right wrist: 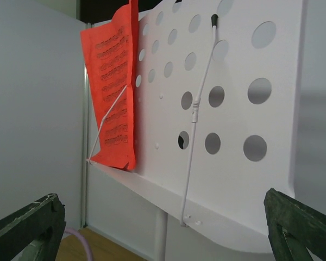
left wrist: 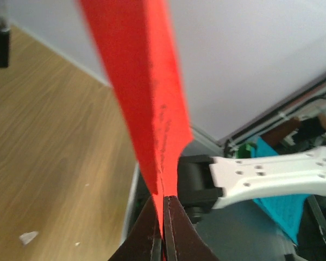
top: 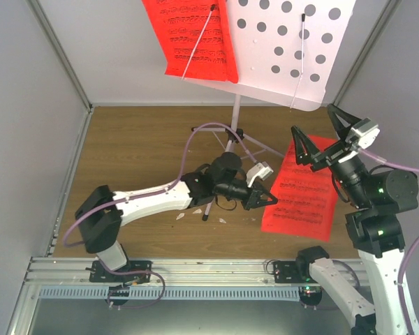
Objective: Pack up the instrument practice props
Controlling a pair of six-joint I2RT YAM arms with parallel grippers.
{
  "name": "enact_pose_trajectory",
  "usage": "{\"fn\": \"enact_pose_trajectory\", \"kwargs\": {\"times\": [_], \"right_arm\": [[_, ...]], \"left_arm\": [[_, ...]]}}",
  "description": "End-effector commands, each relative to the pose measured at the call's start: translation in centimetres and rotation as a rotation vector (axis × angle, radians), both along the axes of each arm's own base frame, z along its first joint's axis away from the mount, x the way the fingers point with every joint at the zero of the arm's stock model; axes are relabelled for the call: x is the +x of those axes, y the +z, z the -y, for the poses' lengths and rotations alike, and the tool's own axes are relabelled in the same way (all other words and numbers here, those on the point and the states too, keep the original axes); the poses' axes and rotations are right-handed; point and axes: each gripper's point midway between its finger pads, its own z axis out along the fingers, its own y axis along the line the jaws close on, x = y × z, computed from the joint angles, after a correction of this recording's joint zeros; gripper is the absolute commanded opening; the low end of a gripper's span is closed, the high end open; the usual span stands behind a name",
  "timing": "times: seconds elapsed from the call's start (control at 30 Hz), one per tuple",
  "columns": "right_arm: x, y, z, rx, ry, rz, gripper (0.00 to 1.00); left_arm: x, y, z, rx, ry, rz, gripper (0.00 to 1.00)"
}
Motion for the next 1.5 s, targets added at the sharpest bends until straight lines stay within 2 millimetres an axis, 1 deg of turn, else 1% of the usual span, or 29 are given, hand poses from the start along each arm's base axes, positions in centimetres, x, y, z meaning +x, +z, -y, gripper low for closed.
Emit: {"fn": "enact_pose_trajectory", "kwargs": {"times": [0.0,0.1,0.13,0.17,0.23,0.3,0.37,0.47,0.6,0.7,0.73,0.77,0.9,0.97,1.03,1.1,1.17,1.27,1.33,1.43,1.47], "right_arm": [[-0.6,-1.0,1.0,0.011,-0.049,-0.015,1.0],[-0.6,-1.7,1.2,0.026,-0.055,-0.023,1.0],[-0.5,-1.9,1.3,0.03,-0.059,-0.028,0.99],[-0.4,-2.1,1.3,0.03,-0.06,-0.034,1.0],[-0.1,-2.3,1.3,0.028,-0.061,-0.045,1.0],[0.1,-2.6,1.2,0.026,-0.058,-0.058,1.0],[0.3,-2.9,1.1,0.022,-0.059,-0.07,1.0],[0.5,-3.2,1.1,0.022,-0.063,-0.079,1.0],[0.7,-3.4,1.2,0.028,-0.065,-0.083,1.0],[0.7,-3.3,1.2,0.032,-0.064,-0.084,1.0],[0.8,-3.4,1.1,0.031,-0.064,-0.086,1.0],[0.8,-3.4,1.2,0.031,-0.065,-0.086,1.0],[0.8,-3.4,1.2,0.032,-0.066,-0.088,1.0],[0.8,-3.4,1.2,0.034,-0.068,-0.088,1.0],[0.8,-3.3,1.3,0.037,-0.068,-0.089,1.0],[0.7,-3.2,1.1,0.035,-0.056,-0.091,1.0],[0.4,-2.9,0.8,0.031,-0.036,-0.087,1.0],[0.0,-2.5,0.4,0.032,-0.008,-0.08,1.0],[-0.2,-2.4,0.2,0.035,0.011,-0.083,0.99],[-0.1,-2.5,-0.2,0.028,0.034,-0.101,1.0],[0.0,-2.6,-0.3,0.024,0.04,-0.107,1.0]], "left_arm": [[3.0,-4.8,1.6,0.086,0.107,-0.017,0.0],[4.2,-8.5,2.5,0.153,0.15,-0.053,0.0],[4.3,-9.7,2.8,0.166,0.145,-0.07,0.0],[4.3,-11.4,3.1,0.188,0.143,-0.096,0.0],[4.3,-13.7,3.3,0.226,0.142,-0.125,0.0],[4.5,-15.8,3.3,0.274,0.152,-0.135,0.0],[4.8,-17.4,3.0,0.317,0.168,-0.137,0.0],[5.1,-18.5,2.7,0.345,0.193,-0.127,0.0],[5.5,-19.0,2.5,0.363,0.211,-0.115,0.0],[5.3,-19.4,2.6,0.377,0.197,-0.119,0.0],[5.2,-19.6,2.6,0.381,0.195,-0.12,0.01],[5.2,-19.6,2.6,0.382,0.196,-0.12,0.05],[5.4,-19.1,2.4,0.38,0.209,-0.104,0.32],[5.6,-18.4,2.3,0.373,0.214,-0.074,0.38],[5.9,-17.1,2.0,0.373,0.237,0.001,0.49],[6.5,-15.1,1.4,0.362,0.285,0.089,0.63],[7.1,-13.0,0.0,0.349,0.342,0.157,0.73],[7.7,-10.0,-2.9,0.331,0.443,0.244,0.82],[8.3,-8.0,-5.0,0.318,0.522,0.301,0.86],[8.3,-4.9,-7.9,0.273,0.599,0.356,0.9],[8.1,-4.3,-8.9,0.273,0.618,0.362,0.91]]}}
